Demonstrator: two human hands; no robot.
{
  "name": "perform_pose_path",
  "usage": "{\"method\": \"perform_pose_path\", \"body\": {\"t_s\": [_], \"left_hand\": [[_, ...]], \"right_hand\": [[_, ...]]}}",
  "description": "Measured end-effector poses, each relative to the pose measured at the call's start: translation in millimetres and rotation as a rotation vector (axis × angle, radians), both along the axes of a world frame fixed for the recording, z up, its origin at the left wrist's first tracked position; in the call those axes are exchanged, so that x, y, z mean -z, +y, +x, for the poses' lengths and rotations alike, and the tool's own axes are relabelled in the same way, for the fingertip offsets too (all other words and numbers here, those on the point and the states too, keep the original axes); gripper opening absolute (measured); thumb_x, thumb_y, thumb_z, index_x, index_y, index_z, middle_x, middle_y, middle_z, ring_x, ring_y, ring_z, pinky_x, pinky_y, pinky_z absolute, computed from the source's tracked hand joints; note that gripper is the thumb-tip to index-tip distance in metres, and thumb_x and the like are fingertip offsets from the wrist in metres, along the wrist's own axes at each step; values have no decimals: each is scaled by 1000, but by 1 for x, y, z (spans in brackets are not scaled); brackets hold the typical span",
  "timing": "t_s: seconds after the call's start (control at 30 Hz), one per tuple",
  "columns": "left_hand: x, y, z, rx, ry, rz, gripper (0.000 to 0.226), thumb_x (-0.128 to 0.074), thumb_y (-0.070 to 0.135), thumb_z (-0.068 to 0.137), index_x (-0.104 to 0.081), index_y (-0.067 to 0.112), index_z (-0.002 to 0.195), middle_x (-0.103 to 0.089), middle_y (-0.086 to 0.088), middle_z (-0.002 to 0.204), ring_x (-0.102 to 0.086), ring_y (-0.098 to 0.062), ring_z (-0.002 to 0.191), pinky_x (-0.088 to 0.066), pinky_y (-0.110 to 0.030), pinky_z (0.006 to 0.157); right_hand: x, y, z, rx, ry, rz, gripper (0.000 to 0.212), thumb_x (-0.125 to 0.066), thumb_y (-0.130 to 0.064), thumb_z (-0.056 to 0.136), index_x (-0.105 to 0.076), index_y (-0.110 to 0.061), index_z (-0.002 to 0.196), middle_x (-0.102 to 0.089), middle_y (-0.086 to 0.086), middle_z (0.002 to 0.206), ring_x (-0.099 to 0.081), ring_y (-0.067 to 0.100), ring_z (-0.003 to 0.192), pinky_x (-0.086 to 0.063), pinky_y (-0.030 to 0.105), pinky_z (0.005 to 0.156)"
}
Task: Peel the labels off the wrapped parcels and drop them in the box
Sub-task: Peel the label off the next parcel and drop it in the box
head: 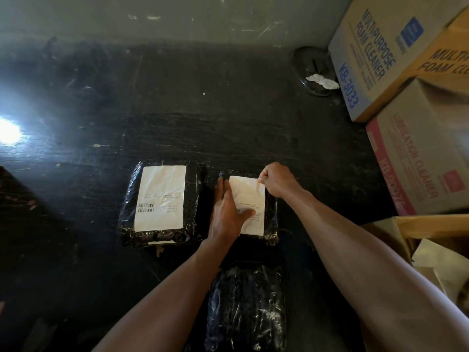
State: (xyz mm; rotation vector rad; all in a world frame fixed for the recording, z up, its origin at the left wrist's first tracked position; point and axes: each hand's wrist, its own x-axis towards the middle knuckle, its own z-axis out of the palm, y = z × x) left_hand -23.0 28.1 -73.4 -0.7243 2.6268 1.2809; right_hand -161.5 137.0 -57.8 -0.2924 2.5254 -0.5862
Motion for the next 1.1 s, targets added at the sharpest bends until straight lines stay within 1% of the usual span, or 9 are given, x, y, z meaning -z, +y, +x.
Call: {"method": "perform_pose_path", "body": {"t_s": [0.23,0.37,0.43,0.5,0.57,0.63,0.77,0.9,1.1], "left_hand": [[4,-1,1,-11,-10,9,114,-82,31,77,-1,14,156,10,4,163,-11,-18,149,-28,-40,117],[4,-1,1,1,-1,12,113,-81,31,78,-2,13,156,11,3,163,-12,-18,149,-27,-35,117],[4,-2,1,0,-8,13,111,-80,31,79,-2,13,156,12,3,163,-11,-16,149,-25,-31,115],[4,-2,1,-5,-19,9,111,-80,31,79,-2,13,156,12,4,163,-10,-15,149,-24,-30,115],[4,-2,1,-4,-16,14,111,-80,31,79,-2,13,156,12,5,163,-11,-15,149,-24,-30,116],[4,-2,1,-5,-12,16,112,-80,31,78,-2,13,156,12,4,163,-10,-15,149,-25,-31,117],[4,-1,1,-6,-8,14,113,-81,31,78,-2,12,156,11,3,163,-7,-15,149,-22,-33,118],[5,-2,1,-8,-7,21,114,-81,30,77,-1,14,156,9,2,163,-11,-17,149,-26,-36,117],[5,-1,1,-21,-11,30,112,-82,30,77,-4,11,156,7,0,164,-14,-18,149,-27,-39,117]], "right_hand": [[5,3,9,-61,112,24,14,-58,-18,100,-68,-14,110,-68,3,109,-65,13,95,-48,26,74],[7,9,12,-32,160,-38,10,-62,-19,98,-66,-17,107,-67,1,108,-63,13,95,-53,30,80],[6,11,14,15,174,-82,14,-66,-18,95,-67,-17,109,-68,1,110,-65,14,100,-55,33,84],[7,12,15,22,196,-92,15,-68,-17,94,-71,-15,109,-71,1,111,-66,13,102,-53,28,84],[6,11,17,22,219,-99,12,-68,-15,94,-74,-14,104,-73,2,108,-68,11,99,-49,22,79],[6,9,19,36,222,-102,10,-68,-14,94,-74,-13,102,-74,2,106,-68,11,97,-47,20,76],[8,6,15,73,169,-90,9,-65,-14,96,-72,-14,100,-72,3,108,-67,12,99,-48,23,76],[11,5,14,60,143,-82,9,-62,-16,98,-69,-15,102,-70,3,107,-65,12,96,-49,25,76],[20,7,28,52,313,-116,7,-60,-15,98,-66,-17,95,-62,-1,102,-60,11,94,-48,24,75]]}}
